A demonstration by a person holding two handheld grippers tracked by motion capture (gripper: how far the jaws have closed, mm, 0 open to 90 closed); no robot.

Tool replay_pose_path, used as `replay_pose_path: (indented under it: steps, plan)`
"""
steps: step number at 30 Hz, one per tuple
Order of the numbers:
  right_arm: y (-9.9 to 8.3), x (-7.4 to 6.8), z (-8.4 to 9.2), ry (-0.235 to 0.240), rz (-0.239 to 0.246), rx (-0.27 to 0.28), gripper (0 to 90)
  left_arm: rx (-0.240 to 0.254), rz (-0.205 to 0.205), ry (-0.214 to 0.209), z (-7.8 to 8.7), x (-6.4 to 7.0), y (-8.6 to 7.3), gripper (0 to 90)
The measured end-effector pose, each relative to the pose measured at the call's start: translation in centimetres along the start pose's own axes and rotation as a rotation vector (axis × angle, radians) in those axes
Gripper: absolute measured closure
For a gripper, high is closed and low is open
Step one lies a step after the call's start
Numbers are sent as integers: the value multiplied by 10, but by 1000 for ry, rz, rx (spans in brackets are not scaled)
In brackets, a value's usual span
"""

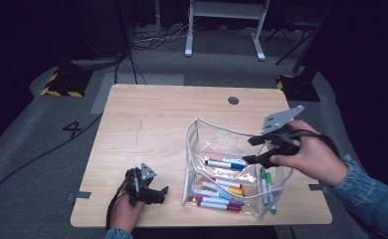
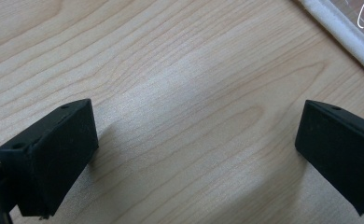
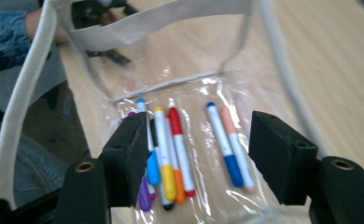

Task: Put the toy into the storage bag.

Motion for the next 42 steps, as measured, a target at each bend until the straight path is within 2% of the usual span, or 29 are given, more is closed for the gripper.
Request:
replay_pose_path:
  steps: [1, 2, 5, 10, 11, 15, 18, 20, 21, 22, 25, 26, 30, 32, 34, 35, 36, 42]
  plan:
    - [0, 0, 0, 0, 0, 0, 388, 0, 0, 0, 0, 0, 0, 0]
    - [-8, 10, 16, -28, -33, 22, 392, -3, -1, -1, 0, 0, 0, 0]
    - [-22, 23, 33, -64, -78, 37, 392, -4, 0, -3, 0, 0, 0, 0]
    - [-40, 37, 49, -88, -138, 66, 395, -4, -1, -3, 0, 0, 0, 0]
    - [-50, 44, 56, -101, -170, 79, 406, -3, -1, -3, 0, 0, 0, 0]
    - [-63, 52, 64, -121, -208, 85, 424, -3, 0, -3, 0, 0, 0, 0]
    - [-79, 59, 69, -151, -244, 83, 441, -3, -1, -3, 0, 0, 0, 0]
    - [-97, 65, 70, -172, -285, 82, 445, -3, 0, -2, 0, 0, 0, 0]
    - [-97, 65, 70, -172, -285, 82, 445, -3, 0, -2, 0, 0, 0, 0]
    - [-108, 69, 67, -186, -315, 80, 449, -2, -1, -1, 0, 0, 0, 0]
    - [-127, 73, 56, -202, -347, 54, 444, -2, -1, -1, 0, 0, 0, 0]
    - [-127, 73, 56, -202, -347, 54, 444, -3, -2, 0, 0, 0, 0, 0]
    - [-154, 75, 27, -172, -402, 13, 420, -1, 1, 4, 0, 0, 0, 0]
    - [-159, 75, 21, -168, -409, 7, 412, -1, 1, 4, 0, -1, 0, 0]
    - [-170, 72, 2, -157, -409, -14, 399, -4, 3, 3, 0, -1, 0, 0]
    - [-170, 72, 2, -157, -409, -14, 399, -4, 3, 3, 0, -1, 0, 0]
    - [-176, 70, -7, -147, -415, -27, 394, 0, -2, 3, 0, -1, 1, 0]
    - [-193, 63, -38, -119, -428, -55, 384, -1, -1, 2, -1, -1, 1, 0]
Point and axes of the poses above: each handheld gripper's, and its own axes: z roughly backward along the jaws, y roughly out of its top, x roughly to its right, the point moved 3 cm from there along -z, roughly forward along the jaws, and after that the axes turned 5 degrees about -z, right-handed, at the moved point
